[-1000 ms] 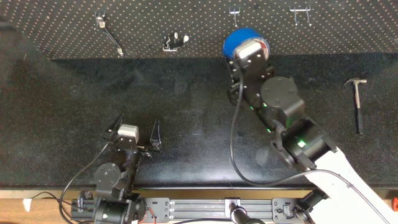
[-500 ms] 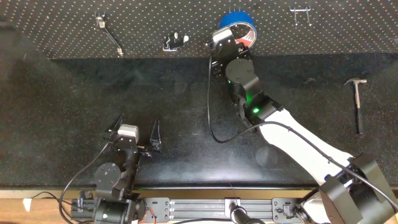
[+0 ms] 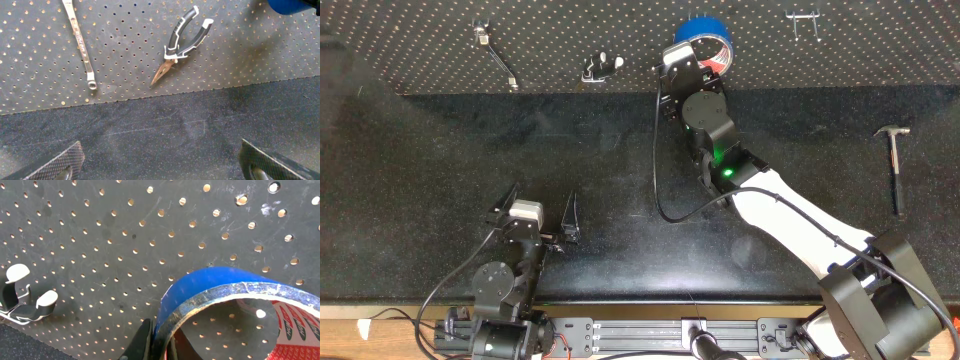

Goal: Place Tools Onto Pegboard

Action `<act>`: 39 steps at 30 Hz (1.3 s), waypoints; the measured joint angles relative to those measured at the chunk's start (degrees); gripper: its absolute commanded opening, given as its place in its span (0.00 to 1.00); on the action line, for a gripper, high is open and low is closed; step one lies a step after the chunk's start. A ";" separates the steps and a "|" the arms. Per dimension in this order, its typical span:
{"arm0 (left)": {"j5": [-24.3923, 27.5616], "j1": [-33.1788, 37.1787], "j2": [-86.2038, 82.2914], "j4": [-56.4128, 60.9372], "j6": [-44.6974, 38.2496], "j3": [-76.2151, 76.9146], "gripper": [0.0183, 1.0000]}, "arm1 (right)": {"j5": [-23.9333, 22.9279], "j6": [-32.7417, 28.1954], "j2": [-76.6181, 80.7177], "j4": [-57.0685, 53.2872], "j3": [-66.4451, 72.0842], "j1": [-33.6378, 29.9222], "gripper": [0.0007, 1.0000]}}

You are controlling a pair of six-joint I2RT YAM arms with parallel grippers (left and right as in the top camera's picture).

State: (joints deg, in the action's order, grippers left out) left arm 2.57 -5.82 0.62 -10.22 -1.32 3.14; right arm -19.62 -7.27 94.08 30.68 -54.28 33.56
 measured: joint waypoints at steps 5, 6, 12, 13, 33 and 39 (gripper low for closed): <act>0.00 0.00 0.00 0.00 0.00 0.00 1.00 | 0.00 -0.66 0.00 0.15 0.00 0.00 0.31; 0.00 0.00 0.00 0.00 0.00 0.00 1.00 | -0.02 -0.66 0.00 0.15 0.00 0.00 0.31; 0.00 0.00 0.00 0.00 0.00 0.00 1.00 | 0.00 -0.66 -0.79 -4.35 -0.04 0.00 0.31; 0.00 0.00 0.00 0.00 0.00 0.00 1.00 | 0.00 -0.66 -1.46 -4.94 -0.04 0.00 0.31; 0.00 0.00 0.04 0.00 0.00 0.00 1.00 | 11.41 23.28 -33.94 -93.26 -0.48 -19.30 0.98; 0.00 -0.02 -0.02 0.04 0.00 0.00 1.00 | 16.76 1.90 -22.75 -92.80 -0.37 -53.83 0.98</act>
State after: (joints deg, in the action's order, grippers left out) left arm 2.57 -5.85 0.60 -10.17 -1.32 3.14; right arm -2.85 -5.37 71.33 -62.13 -54.65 -20.27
